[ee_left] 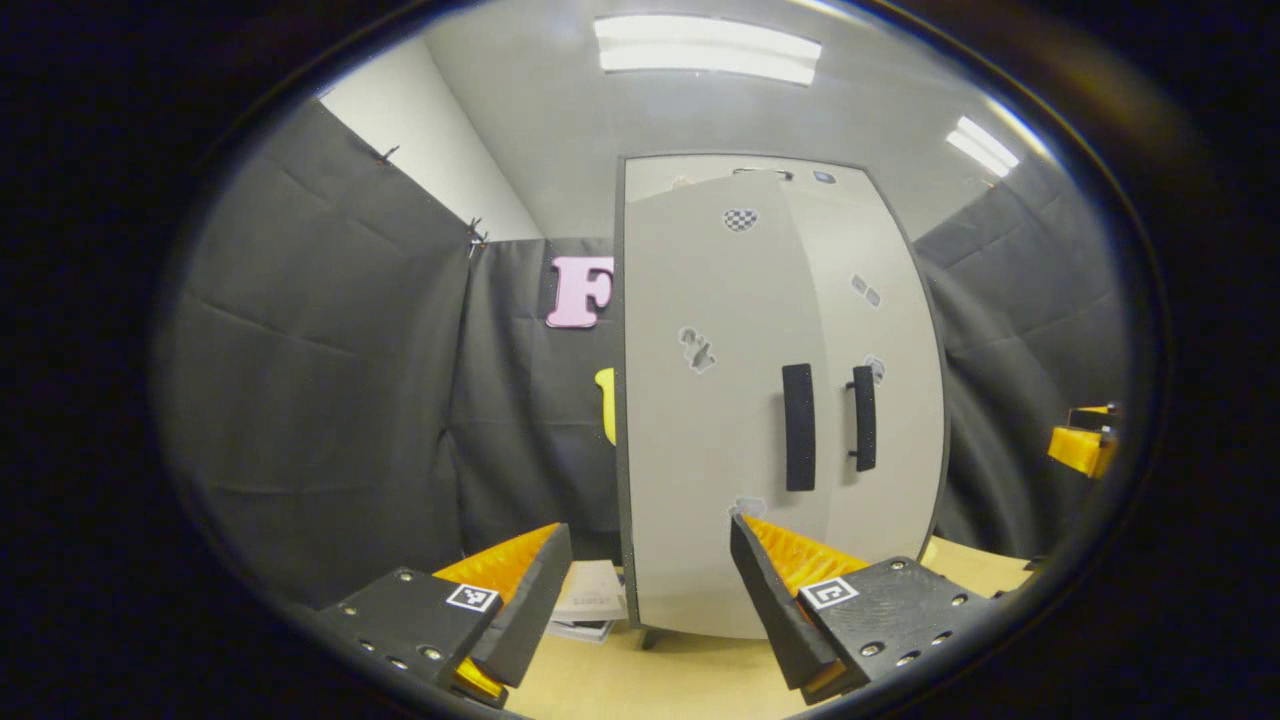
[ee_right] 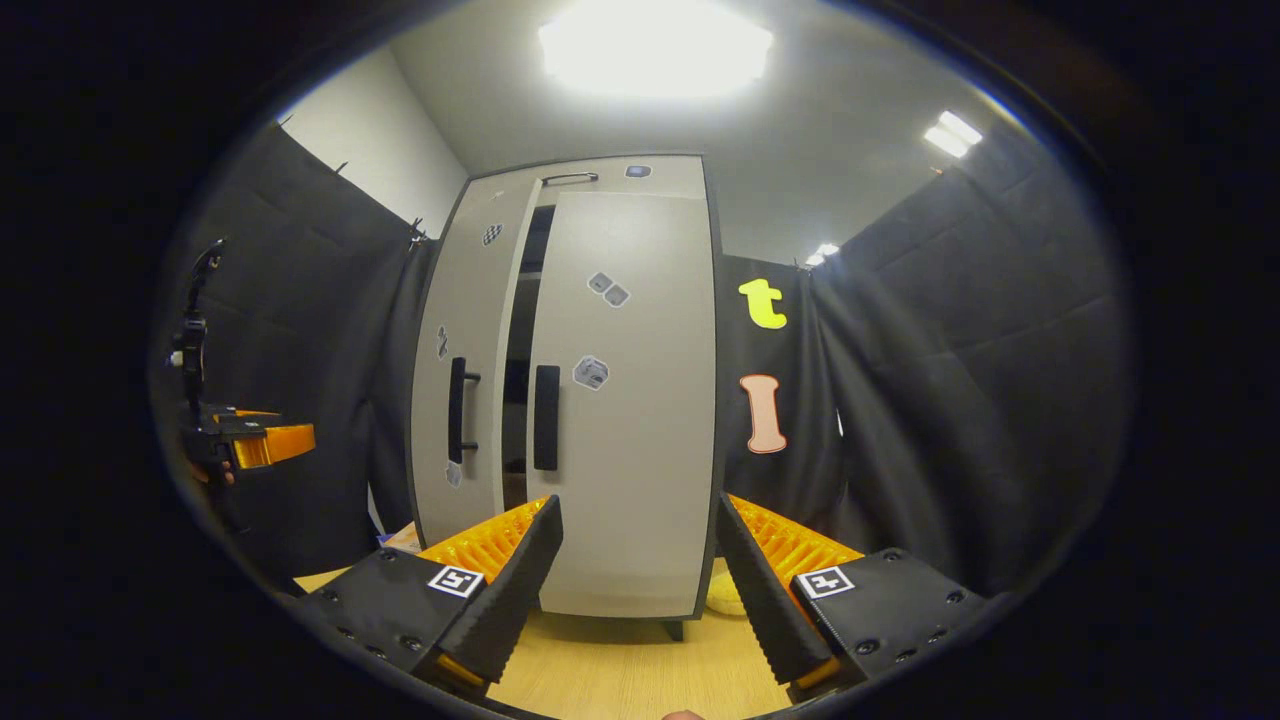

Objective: Grab one shoe with the right hand and put it into the shoe cabinet, grab the other shoe with the left hand and put it into the shoe cabinet; then close the right door with the right hand and the left door with the left hand.

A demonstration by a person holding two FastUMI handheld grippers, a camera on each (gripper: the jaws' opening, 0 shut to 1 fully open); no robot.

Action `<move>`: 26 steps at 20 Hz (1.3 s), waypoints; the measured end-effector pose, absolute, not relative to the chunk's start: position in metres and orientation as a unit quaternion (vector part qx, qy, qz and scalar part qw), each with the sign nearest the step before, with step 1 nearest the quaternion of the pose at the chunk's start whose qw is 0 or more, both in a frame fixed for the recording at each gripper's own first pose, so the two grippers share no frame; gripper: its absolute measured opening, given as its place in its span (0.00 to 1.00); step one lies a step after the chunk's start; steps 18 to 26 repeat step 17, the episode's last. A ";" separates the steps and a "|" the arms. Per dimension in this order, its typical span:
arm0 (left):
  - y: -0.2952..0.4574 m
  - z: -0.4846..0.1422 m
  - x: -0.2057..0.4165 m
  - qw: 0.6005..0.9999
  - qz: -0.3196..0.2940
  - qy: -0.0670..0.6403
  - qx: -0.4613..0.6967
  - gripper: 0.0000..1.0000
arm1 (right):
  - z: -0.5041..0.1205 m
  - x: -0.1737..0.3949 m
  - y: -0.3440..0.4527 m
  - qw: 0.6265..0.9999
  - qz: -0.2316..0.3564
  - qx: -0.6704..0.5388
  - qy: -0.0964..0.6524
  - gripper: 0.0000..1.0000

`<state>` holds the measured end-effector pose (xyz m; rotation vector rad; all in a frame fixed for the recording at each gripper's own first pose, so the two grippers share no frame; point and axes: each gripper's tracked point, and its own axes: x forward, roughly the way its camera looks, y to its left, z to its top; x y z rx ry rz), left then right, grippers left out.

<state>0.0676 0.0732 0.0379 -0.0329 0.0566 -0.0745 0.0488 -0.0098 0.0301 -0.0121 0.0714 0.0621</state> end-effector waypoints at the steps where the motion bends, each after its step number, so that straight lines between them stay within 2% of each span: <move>1: 0.075 0.034 0.063 0.999 -0.035 0.031 -0.013 1.00 | 0.029 0.046 -0.011 0.999 0.029 -0.008 0.035 0.97; 2: 0.077 0.031 0.057 0.999 -0.033 0.032 -0.011 0.93 | 0.027 0.042 -0.011 0.999 0.029 -0.008 0.034 0.97; 3: 0.080 0.027 0.051 0.999 -0.031 0.033 -0.009 1.00 | 0.025 0.039 -0.011 0.999 0.027 -0.007 0.033 0.98; 12: 0.094 0.007 -0.004 0.999 -0.001 0.033 -0.001 1.00 | 0.008 0.016 -0.011 0.999 0.015 0.000 0.037 0.97; 26: 0.096 0.002 -0.003 0.999 0.008 0.035 0.005 1.00 | 0.004 0.016 -0.009 0.999 0.005 0.011 0.036 0.98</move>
